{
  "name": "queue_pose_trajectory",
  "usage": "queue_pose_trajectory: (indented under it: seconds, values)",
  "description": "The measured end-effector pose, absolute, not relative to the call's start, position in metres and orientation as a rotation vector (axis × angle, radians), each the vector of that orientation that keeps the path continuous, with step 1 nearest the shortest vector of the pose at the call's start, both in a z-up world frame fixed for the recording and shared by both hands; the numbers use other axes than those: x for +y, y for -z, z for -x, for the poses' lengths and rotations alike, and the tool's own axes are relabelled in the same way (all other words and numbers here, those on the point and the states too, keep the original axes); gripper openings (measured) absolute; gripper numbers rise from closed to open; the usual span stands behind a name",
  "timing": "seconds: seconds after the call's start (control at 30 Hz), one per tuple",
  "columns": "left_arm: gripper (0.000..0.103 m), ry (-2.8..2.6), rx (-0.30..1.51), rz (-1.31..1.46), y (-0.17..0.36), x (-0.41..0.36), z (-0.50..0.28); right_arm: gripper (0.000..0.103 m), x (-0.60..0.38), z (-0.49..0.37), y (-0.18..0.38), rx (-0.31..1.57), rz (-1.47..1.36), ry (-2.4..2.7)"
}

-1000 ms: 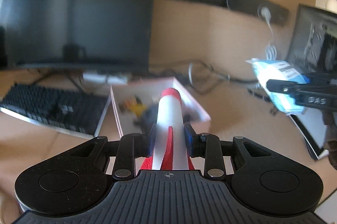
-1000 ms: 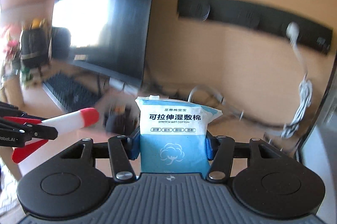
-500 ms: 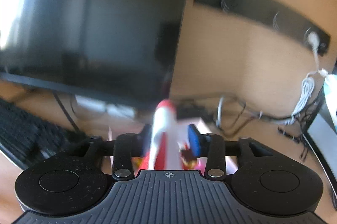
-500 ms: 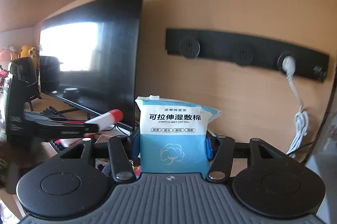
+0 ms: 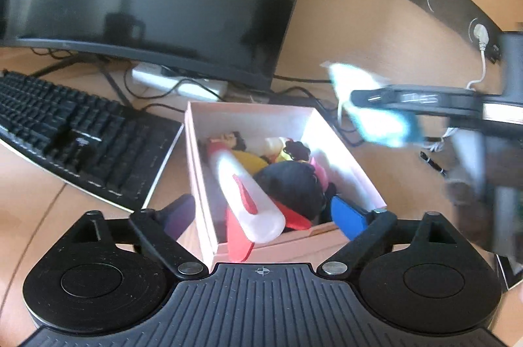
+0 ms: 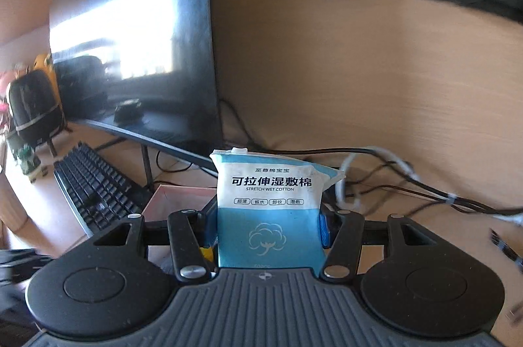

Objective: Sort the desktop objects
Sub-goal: 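Lower the rocket and wipe pack into the pink box with both grippers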

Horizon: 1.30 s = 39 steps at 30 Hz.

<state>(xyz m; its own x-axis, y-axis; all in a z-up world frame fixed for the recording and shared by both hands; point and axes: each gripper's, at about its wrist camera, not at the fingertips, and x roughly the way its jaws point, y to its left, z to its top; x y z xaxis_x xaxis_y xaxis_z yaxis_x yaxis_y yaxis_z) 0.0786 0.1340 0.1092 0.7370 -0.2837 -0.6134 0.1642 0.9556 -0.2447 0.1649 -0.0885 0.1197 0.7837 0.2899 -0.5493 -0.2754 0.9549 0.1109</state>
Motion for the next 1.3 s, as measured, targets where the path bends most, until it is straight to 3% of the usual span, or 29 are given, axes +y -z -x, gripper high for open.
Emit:
queue_pose_trajectory:
  seconds: [0.1,0.17,0.23,0.3,0.47,0.67,0.8,0.9,1.1,1.3]
  values:
    - [0.094,0.239,0.703,0.180,-0.115,0.135,-0.078,0.054,-0.075,-0.189,-0.098,0.642,-0.015,-0.328]
    - [0.089,0.233,0.705,0.187,-0.114,0.135,-0.078,0.058,-0.067,-0.199,-0.086,0.676,-0.002,-0.340]
    - [0.064,0.222,0.706,0.183,-0.113,0.134,-0.077,0.064,-0.064,-0.200,-0.079,0.682,-0.005,-0.341]
    - [0.050,0.213,0.726,0.169,-0.109,0.131,-0.080,0.066,-0.068,-0.196,-0.081,0.669,-0.036,-0.353]
    - [0.038,0.208,0.760,0.130,-0.093,0.123,-0.096,0.068,-0.083,-0.180,-0.092,0.613,-0.048,-0.341]
    - [0.038,0.201,0.745,0.016,-0.083,0.105,-0.127,0.066,-0.089,-0.174,-0.097,0.583,-0.012,-0.322]
    - [0.040,0.200,0.775,0.078,-0.085,0.115,-0.138,0.054,-0.077,-0.180,-0.098,0.577,0.023,-0.336]
    - [0.051,0.217,0.766,0.088,-0.090,0.117,-0.129,0.049,-0.063,-0.191,-0.090,0.582,0.057,-0.335]
    - [0.067,0.192,0.750,0.147,-0.098,0.130,-0.110,0.049,-0.039,-0.210,-0.068,0.643,0.076,-0.324]
    - [0.073,0.182,0.751,0.171,-0.101,0.133,-0.098,0.049,-0.035,-0.197,-0.080,0.714,-0.037,-0.456]
